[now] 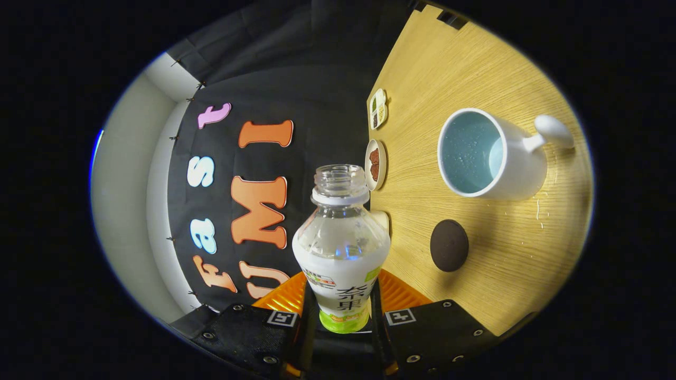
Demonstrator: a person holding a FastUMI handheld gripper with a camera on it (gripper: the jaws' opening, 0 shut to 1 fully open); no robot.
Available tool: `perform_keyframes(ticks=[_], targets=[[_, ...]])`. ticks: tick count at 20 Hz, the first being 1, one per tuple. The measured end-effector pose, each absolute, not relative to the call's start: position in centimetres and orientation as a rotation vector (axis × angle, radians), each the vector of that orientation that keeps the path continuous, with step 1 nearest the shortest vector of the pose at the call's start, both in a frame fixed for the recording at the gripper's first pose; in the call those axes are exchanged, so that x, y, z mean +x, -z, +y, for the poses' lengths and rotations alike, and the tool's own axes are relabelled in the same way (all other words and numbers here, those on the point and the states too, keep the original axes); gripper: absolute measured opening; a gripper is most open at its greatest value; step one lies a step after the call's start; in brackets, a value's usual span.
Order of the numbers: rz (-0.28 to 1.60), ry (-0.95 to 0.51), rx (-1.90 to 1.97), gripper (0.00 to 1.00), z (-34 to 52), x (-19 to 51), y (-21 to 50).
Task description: Take the bottle from table, then pour the juice into the cup, finally place the bottle on the coaster
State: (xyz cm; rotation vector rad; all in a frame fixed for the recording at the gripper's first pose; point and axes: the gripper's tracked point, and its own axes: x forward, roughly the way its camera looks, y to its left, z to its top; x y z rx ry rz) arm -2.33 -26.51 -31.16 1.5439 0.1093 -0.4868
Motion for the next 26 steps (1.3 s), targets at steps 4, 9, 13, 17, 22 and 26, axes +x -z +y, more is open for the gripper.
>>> perform_keyframes(ticks=[4, 9, 13, 17, 22, 26], targets=[[0.086, 0.475, 1.58, 0.46, -26.49, -1.83, 30.85], [0.063, 0.475, 1.628, 0.46, -26.7, -1.62, 30.64], [0.071, 0.477, 1.639, 0.46, -26.63, -1.69, 30.95], [0.047, 0.472, 1.68, 0.46, -26.88, -1.47, 30.78], [0.056, 0.475, 1.696, 0.46, -26.58, -1.48, 30.83], [0.045, 0.47, 1.717, 0.46, -26.43, -1.27, 30.66]])
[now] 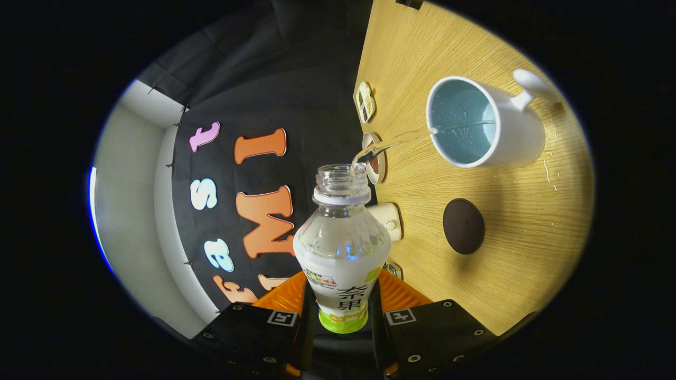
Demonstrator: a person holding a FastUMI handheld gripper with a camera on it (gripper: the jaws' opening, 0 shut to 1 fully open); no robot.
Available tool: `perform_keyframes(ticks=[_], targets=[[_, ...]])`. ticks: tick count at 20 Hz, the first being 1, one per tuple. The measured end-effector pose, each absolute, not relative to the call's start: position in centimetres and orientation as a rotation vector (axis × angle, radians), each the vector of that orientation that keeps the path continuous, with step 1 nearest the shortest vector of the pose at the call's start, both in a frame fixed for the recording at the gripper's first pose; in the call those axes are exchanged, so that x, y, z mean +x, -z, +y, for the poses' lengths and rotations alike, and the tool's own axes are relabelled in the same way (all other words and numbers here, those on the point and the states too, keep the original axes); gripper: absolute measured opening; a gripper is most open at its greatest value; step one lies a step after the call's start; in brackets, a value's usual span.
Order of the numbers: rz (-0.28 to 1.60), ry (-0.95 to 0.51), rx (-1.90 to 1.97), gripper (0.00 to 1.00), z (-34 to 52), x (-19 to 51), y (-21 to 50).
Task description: Take the bottle from table, then pour the juice into the cup, finally place the bottle on the coaster
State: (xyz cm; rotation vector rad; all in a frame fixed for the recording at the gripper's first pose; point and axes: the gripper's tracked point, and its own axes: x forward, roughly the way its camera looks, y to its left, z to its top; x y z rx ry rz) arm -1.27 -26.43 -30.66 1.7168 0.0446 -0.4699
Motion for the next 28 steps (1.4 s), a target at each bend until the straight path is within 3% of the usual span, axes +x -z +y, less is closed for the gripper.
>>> perform_keyframes(ticks=[28], targets=[[-0.043, 0.44, 1.816, 0.46, -27.3, -0.9, 27.9]])
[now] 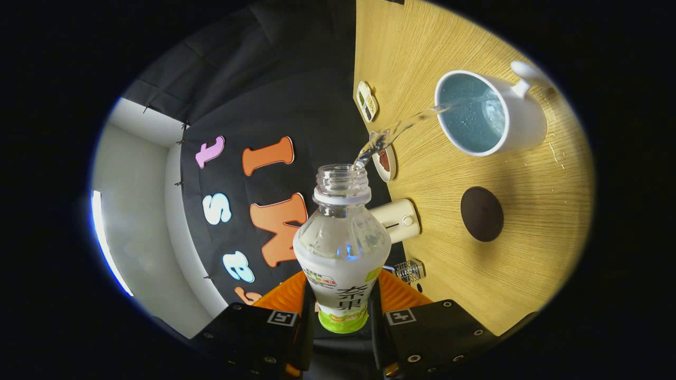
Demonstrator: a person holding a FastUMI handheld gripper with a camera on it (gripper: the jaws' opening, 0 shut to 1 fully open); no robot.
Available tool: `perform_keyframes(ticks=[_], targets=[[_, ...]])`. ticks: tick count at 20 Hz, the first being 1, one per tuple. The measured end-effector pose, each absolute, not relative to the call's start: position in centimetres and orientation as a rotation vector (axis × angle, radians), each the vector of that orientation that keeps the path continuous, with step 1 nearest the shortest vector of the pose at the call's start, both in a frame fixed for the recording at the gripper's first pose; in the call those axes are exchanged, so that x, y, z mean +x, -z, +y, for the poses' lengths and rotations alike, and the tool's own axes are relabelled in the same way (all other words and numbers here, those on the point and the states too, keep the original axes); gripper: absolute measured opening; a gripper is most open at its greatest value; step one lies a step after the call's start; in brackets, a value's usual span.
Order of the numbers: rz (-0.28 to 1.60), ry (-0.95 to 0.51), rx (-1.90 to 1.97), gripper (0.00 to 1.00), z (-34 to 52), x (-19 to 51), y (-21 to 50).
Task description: Take the bottle from table, then pour the juice into the cup, finally place the bottle on the coaster
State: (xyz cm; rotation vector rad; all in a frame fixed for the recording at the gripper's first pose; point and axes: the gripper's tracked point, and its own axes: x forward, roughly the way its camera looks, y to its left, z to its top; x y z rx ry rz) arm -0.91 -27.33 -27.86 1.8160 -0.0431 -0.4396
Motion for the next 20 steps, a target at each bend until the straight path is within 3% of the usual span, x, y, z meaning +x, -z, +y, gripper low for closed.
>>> perform_keyframes(ticks=[20], targets=[[-0.074, 0.464, 1.886, 0.46, -28.4, -1.0, 27.3]])
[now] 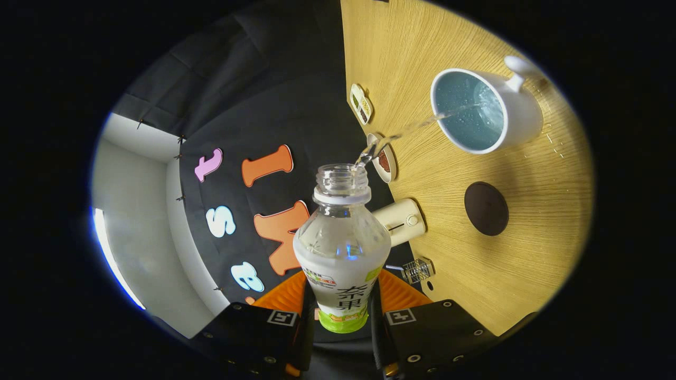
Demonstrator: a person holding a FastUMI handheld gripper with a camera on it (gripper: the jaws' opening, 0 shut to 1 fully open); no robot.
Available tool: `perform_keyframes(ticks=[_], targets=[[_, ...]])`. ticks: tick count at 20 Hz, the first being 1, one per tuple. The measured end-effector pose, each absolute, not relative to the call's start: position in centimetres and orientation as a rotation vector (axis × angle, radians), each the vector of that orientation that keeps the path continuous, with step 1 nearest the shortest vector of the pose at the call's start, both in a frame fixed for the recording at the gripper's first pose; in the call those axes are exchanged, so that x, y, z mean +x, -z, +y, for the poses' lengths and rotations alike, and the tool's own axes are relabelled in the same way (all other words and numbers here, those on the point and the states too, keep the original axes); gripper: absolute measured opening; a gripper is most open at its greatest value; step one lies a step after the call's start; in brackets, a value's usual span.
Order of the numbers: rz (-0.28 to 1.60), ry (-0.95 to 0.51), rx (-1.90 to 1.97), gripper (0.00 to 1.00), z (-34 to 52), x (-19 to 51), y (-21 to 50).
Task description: Take the bottle from table, then pour the juice into the cup, finally place the bottle on the coaster
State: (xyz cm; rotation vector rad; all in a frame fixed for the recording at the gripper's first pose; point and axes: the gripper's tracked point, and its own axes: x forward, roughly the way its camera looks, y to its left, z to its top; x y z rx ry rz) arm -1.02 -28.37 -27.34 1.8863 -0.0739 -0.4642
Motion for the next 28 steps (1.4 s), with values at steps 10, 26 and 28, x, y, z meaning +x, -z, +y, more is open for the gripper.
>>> perform_keyframes(ticks=[10, 26, 28], targets=[[-0.088, 0.478, 1.918, 0.46, -28.8, -0.7, 26.8], [-0.151, 0.505, 2.03, 0.46, -29.9, -1.1, 25.9], [-0.166, 0.512, 2.048, 0.46, -30.4, -1.3, 25.9]])
